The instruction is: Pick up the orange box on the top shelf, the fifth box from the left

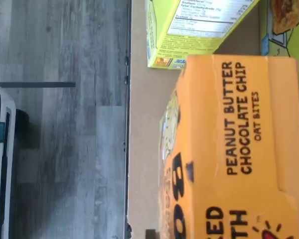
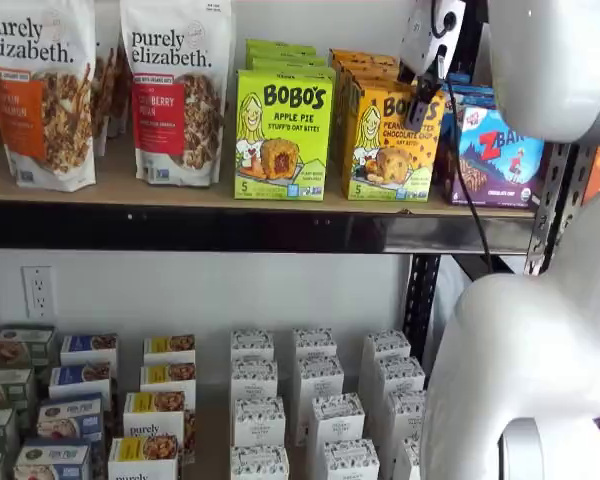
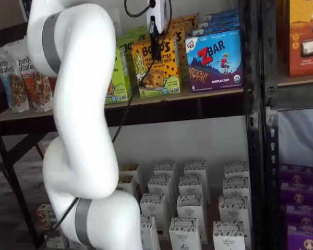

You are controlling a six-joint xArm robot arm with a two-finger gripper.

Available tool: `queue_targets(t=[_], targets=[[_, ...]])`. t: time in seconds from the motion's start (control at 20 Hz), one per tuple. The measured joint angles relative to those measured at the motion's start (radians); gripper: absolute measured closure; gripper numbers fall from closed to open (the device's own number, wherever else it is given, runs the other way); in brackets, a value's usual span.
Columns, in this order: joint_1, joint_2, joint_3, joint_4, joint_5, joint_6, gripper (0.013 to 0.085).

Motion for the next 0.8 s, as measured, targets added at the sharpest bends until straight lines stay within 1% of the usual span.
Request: queue_targets(t=[0.4,0.8], targets=[[0.005,-0.008,0.009,-0.001,-0.006,0.004,0.0410],[0.005,-0.001,-0.006,-0.001,0.024,0.007,0.0410]])
